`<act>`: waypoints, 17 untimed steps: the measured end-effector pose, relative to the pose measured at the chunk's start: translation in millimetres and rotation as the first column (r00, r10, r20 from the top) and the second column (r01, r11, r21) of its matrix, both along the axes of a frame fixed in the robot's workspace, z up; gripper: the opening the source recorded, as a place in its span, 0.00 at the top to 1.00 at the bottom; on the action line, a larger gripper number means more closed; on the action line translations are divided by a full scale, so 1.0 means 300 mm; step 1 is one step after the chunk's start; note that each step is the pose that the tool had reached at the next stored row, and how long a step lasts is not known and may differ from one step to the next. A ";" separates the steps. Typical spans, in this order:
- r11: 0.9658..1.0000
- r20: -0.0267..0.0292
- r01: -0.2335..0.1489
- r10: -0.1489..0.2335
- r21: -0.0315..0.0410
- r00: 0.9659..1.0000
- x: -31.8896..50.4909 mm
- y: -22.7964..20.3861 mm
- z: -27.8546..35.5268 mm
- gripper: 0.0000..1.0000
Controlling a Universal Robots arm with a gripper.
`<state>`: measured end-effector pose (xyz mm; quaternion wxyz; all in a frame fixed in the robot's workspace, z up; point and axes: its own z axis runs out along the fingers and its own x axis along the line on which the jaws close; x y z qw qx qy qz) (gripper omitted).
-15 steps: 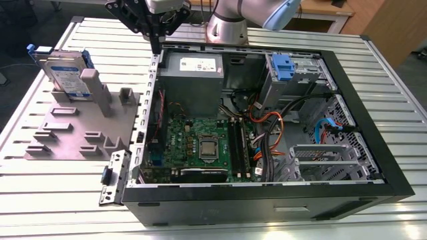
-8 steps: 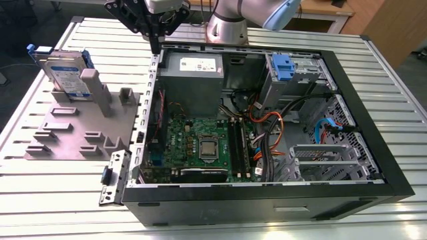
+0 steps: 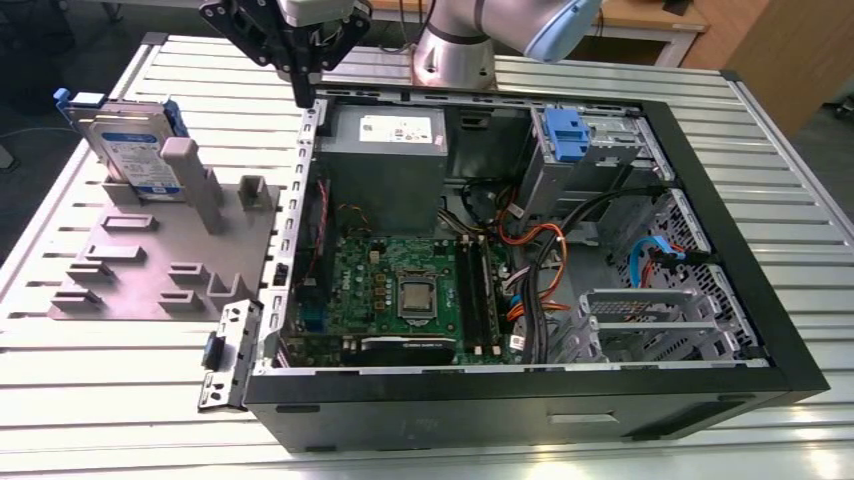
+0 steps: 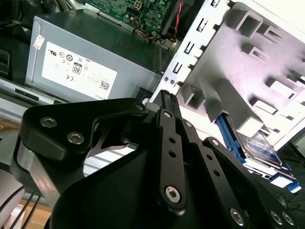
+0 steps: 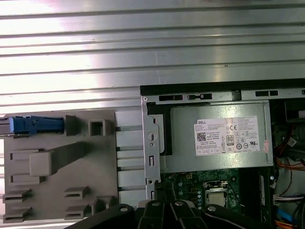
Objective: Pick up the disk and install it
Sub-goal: 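Reach for the disk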
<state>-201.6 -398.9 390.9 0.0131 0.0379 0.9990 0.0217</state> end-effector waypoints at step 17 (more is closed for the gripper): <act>1.000 0.000 0.000 0.000 0.000 1.000 -0.012 0.000 0.000 0.89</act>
